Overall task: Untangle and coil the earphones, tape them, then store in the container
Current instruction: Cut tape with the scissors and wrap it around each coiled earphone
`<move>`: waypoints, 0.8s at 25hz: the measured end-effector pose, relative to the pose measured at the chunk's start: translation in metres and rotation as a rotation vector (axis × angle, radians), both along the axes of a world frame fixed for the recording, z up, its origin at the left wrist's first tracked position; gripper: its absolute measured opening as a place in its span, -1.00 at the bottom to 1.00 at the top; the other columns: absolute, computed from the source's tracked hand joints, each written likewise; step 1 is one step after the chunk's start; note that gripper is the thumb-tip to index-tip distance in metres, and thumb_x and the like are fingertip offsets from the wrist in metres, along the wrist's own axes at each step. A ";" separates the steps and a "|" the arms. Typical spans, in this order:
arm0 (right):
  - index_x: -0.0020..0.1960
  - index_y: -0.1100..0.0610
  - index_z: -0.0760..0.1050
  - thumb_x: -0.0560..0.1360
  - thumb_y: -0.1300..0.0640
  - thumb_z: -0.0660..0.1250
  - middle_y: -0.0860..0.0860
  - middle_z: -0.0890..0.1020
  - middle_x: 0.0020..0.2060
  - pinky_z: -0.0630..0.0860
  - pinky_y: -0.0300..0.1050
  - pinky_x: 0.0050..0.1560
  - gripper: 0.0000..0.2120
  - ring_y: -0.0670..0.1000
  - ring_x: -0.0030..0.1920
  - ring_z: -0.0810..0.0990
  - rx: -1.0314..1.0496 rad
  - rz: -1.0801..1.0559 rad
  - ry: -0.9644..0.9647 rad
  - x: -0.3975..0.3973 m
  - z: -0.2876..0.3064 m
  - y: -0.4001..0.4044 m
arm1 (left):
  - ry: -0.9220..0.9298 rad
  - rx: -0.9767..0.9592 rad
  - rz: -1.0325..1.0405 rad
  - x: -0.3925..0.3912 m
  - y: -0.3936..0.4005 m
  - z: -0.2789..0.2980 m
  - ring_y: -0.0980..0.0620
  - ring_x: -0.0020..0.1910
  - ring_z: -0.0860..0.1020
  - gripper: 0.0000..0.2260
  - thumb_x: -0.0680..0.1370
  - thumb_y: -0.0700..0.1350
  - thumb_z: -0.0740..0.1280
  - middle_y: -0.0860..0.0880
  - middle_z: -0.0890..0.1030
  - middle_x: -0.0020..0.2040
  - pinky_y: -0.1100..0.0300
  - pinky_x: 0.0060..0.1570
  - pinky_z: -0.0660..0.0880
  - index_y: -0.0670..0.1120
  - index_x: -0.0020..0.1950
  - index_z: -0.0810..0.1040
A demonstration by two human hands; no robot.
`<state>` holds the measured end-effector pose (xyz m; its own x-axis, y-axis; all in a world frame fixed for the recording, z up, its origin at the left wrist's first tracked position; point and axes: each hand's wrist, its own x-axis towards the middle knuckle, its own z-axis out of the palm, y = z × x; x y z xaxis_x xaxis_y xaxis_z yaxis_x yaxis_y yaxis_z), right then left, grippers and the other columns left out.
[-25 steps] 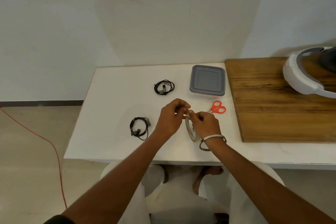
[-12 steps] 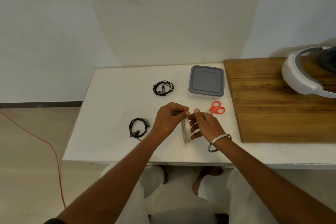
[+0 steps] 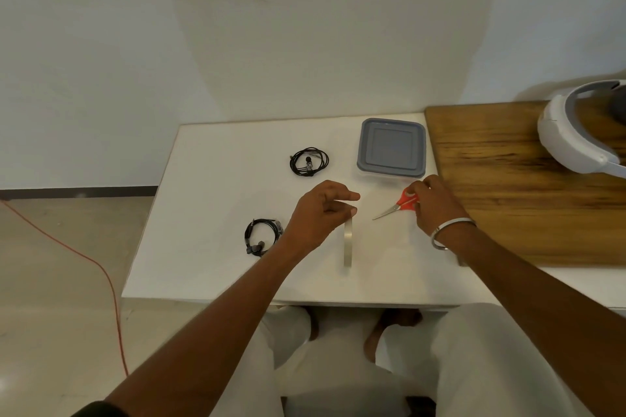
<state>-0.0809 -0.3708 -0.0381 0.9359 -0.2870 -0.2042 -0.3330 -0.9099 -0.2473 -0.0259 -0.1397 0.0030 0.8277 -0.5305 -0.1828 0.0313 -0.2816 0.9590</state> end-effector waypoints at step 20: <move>0.13 0.14 0.45 0.49 -0.04 0.32 0.11 0.56 0.02 0.50 -0.11 -0.05 -0.68 0.05 -0.09 0.53 0.114 0.036 0.172 -0.006 0.010 0.017 | -0.063 0.067 -0.173 -0.007 0.001 -0.005 0.09 -0.01 0.61 -0.60 0.48 -0.17 0.46 0.09 0.41 0.24 0.26 0.07 0.56 0.01 0.29 0.51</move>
<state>-0.0865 -0.3542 -0.0277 0.8936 -0.2196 -0.3915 -0.3469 -0.8914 -0.2917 -0.0329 -0.1388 -0.0022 0.7364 -0.6540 -0.1733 -0.0823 -0.3409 0.9365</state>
